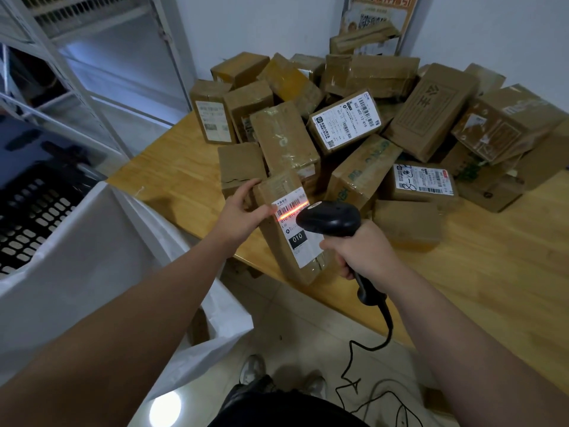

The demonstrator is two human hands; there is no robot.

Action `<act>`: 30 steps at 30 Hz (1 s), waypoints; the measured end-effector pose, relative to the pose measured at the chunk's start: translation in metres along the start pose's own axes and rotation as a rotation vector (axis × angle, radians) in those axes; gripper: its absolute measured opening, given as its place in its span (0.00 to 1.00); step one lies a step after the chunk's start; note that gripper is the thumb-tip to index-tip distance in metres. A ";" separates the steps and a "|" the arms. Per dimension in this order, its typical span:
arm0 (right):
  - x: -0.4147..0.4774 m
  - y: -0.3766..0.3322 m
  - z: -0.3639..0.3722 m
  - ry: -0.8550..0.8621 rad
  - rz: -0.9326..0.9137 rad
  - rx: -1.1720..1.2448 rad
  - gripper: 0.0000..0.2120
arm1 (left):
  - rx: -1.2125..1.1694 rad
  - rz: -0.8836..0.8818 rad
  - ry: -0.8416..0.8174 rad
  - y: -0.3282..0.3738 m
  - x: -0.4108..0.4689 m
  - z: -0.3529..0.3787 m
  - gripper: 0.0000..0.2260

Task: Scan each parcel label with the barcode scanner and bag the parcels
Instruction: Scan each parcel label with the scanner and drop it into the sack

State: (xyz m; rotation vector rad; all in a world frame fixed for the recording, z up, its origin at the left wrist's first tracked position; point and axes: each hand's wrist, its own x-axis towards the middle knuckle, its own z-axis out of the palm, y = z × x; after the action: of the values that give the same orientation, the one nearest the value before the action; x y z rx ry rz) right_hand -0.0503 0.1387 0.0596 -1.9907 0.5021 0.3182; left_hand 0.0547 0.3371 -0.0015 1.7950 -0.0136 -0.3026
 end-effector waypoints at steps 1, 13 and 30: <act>0.000 -0.004 -0.004 -0.013 -0.003 -0.023 0.09 | 0.048 0.044 0.002 0.004 -0.001 0.000 0.31; -0.004 -0.016 -0.038 0.041 -0.041 -0.011 0.07 | 0.346 0.207 0.007 0.055 0.007 0.013 0.30; 0.027 0.044 0.004 0.134 0.014 0.022 0.07 | 0.545 0.076 -0.041 0.055 0.022 0.045 0.34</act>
State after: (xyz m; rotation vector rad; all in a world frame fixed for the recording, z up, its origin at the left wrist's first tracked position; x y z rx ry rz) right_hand -0.0476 0.1194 0.0119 -1.9965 0.6023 0.1882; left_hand 0.0747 0.2768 0.0370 2.3213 -0.2100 -0.2994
